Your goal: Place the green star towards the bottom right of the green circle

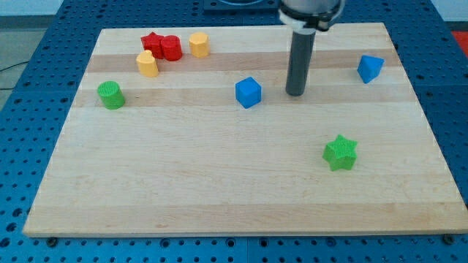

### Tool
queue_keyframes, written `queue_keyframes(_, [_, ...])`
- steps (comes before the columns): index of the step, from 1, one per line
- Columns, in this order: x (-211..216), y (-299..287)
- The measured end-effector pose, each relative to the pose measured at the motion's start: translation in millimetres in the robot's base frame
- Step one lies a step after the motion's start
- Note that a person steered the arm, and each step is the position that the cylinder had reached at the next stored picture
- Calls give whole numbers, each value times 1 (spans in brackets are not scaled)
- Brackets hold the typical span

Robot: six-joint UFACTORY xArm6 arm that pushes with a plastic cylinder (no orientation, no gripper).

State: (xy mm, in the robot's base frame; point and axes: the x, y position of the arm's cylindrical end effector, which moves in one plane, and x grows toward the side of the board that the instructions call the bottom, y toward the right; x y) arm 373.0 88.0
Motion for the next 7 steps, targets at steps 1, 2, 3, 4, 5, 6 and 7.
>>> queue_keyframes(1, [16, -87])
queue_keyframes(2, [20, -169])
queue_keyframes(3, [25, -150])
queue_keyframes(4, [55, -161])
queue_keyframes(5, [56, -236])
queue_keyframes(6, [41, -226])
queue_keyframes(7, [15, -114])
